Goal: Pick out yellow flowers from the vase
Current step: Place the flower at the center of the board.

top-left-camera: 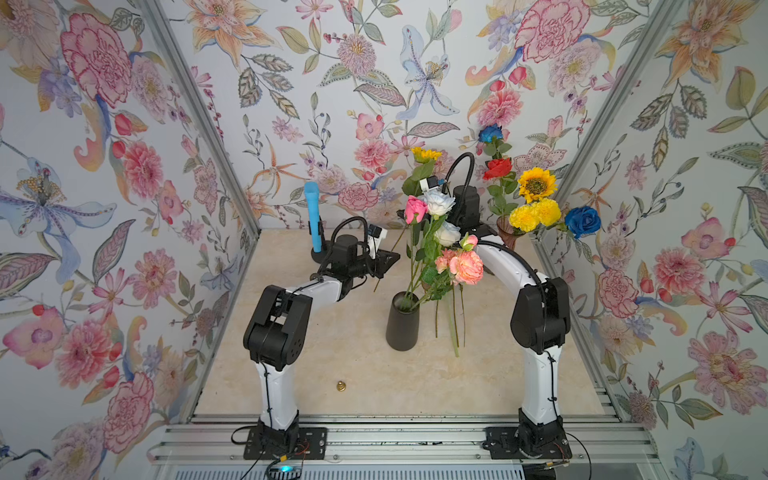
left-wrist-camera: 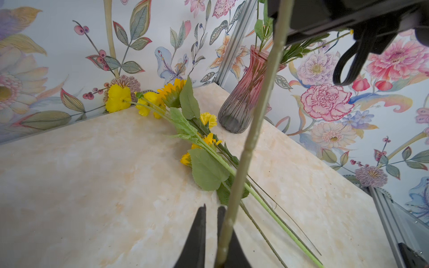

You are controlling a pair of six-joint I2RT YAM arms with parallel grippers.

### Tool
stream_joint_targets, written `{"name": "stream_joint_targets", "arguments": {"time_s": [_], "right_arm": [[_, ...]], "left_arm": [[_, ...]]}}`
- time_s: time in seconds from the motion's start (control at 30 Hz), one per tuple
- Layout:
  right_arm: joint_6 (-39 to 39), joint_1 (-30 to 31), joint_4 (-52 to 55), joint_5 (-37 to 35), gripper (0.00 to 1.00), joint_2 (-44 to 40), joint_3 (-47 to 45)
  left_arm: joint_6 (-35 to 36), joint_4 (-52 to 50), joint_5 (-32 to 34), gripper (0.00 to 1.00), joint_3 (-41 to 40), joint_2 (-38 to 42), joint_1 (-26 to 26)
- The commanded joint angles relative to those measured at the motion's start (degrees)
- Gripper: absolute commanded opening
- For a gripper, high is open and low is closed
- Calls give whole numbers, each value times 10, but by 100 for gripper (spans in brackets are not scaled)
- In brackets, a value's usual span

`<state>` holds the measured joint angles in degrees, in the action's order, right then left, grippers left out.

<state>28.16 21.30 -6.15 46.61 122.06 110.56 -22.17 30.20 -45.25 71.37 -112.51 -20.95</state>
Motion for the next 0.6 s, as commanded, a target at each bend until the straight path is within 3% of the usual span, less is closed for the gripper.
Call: {"name": "stream_joint_targets", "arguments": {"time_s": [0.0, 0.13, 0.23, 0.43, 0.57], "right_arm": [[-19, 1, 22, 0, 4, 8, 13], [-19, 1, 22, -5, 7, 17, 18], [-19, 0, 23, -8, 17, 23, 25], [-31, -1, 37, -15, 51, 23, 24], [-44, -1, 40, -21, 63, 6, 2]], "left_arm": [[3, 5, -3, 5, 18, -2, -3], [1, 5, -12, 0, 23, -5, -4], [4, -3, -11, 0, 30, -8, -4], [2, -11, -1, 0, 43, -15, -3], [-16, -16, 0, 0, 62, -29, -1]]}}
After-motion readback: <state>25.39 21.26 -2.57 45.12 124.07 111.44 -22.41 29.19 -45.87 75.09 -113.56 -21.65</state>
